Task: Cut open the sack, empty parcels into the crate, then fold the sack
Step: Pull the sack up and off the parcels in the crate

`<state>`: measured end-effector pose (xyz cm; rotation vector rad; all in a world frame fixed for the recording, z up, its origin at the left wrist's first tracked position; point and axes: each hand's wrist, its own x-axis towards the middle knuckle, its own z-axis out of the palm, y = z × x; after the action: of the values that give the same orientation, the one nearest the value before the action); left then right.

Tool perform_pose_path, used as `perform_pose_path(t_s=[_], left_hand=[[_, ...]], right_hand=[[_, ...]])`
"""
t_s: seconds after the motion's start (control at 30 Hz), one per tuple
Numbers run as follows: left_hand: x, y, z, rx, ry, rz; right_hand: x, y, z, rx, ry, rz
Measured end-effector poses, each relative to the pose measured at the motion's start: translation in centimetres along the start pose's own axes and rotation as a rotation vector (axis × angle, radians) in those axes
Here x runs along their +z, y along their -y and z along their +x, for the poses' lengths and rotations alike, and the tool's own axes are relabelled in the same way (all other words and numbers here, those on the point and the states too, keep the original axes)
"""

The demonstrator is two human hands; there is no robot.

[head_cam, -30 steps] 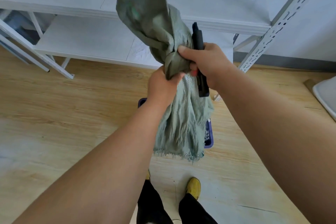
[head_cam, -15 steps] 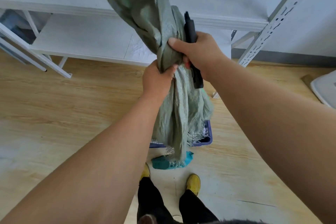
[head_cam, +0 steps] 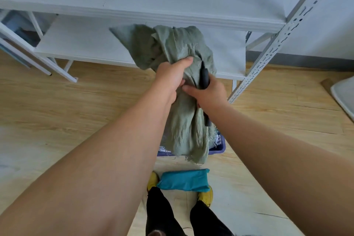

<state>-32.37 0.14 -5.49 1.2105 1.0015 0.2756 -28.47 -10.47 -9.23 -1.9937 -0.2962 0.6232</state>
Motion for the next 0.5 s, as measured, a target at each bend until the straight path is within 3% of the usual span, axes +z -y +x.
perform_pose_path(t_s=[0.2, 0.33, 0.5], left_hand=[[-0.8, -1.5, -0.3, 0.229, 0.186, 0.02], [-1.4, 0.1, -0.7, 0.246, 0.185, 0.046], [-2.2, 2.0, -0.3, 0.278, 0.145, 0.07]], right_hand=[[-1.4, 2.7, 2.2, -0.079, -0.159, 0.059], [-1.8, 4.1, 2.5, -0.099, -0.086, -0.1], [-1.8, 5.2, 2.9, -0.217, -0.154, -0.12]])
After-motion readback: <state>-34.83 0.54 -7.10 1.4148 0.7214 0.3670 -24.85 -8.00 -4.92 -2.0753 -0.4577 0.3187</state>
